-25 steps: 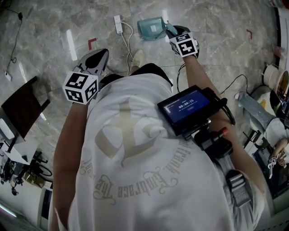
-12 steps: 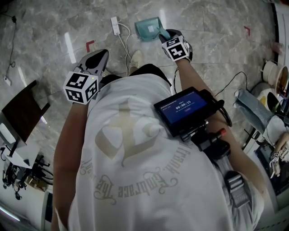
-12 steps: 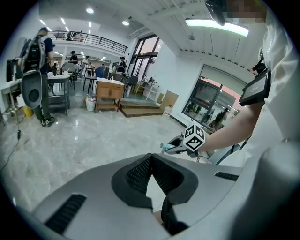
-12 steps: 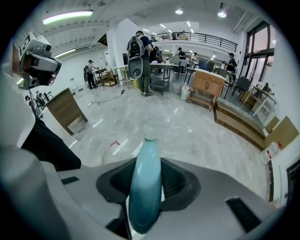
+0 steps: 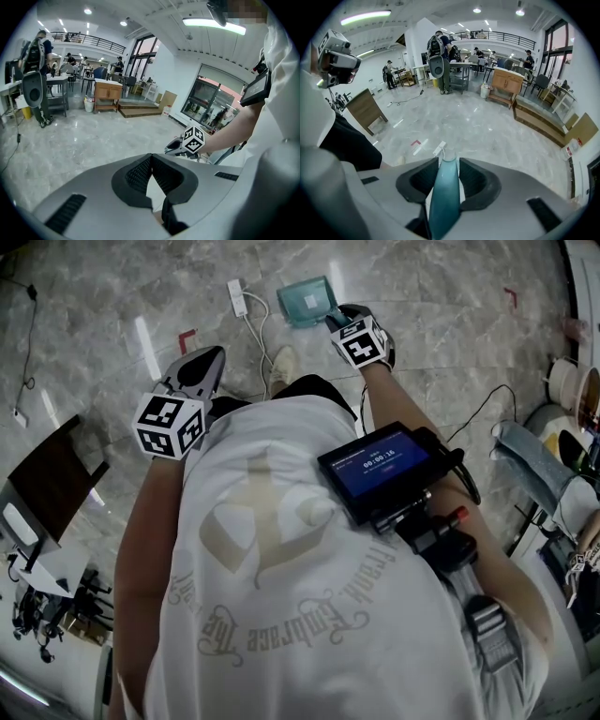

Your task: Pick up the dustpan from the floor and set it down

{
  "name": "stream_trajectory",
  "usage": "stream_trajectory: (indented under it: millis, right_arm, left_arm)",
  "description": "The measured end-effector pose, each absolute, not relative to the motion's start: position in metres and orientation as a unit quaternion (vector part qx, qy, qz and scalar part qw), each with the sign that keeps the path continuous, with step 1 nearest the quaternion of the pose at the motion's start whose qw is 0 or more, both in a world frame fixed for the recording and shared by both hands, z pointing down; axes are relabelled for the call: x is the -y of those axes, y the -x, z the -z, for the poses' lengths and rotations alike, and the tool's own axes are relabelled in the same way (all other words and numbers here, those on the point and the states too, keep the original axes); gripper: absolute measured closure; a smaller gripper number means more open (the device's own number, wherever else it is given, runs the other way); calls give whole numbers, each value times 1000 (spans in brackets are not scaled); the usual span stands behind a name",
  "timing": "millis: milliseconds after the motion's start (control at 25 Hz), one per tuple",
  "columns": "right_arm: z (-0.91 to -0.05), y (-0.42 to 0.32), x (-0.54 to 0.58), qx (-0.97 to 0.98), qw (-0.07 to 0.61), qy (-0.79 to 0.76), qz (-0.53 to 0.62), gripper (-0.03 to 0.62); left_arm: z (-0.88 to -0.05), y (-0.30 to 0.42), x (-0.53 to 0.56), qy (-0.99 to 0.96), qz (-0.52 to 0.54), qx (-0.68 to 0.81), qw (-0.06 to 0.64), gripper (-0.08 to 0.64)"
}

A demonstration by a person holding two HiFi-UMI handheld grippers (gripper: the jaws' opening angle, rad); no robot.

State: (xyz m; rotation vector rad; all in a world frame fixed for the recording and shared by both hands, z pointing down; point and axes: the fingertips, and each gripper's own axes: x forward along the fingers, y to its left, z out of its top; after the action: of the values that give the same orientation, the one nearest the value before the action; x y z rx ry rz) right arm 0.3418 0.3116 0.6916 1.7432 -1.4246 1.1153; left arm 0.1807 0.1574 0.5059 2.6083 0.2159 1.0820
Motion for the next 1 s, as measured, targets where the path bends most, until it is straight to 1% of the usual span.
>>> stream_trajectory:
  millis: [440,640,680,760,800,880,1000]
  right_arm:
    - [-689,-362,-318,522,277,-693,-413,433]
    - [-650,-345,-326,506,275,-719,-389,437]
    - [-639,-341,-328,501,273,-727,-380,456]
    - [-613,-333,-331,491,268,-745,-362,522]
    - [-601,-329,-332,487,265,-754,-353,544]
    - [-580,-322,-332,481,258,-767,-338,563]
    - [-550,-304,-329,479,244,-782,-316,574]
  left_arm:
    - [-515,-191,-152,-913,-370,-84,152,548]
    - [-503,-164,-153,-918,-353,-89,159,548]
    - [-498,-157,-155,-919,-348,-93,158,548]
    - [-488,-146,-156,-922,-339,-100,156,548]
    - [-483,-142,-156,-924,-334,-103,155,548]
    - [-478,-136,-153,-926,-325,-108,155,548]
    - [-472,-123,-150,-928,-317,-120,152,548]
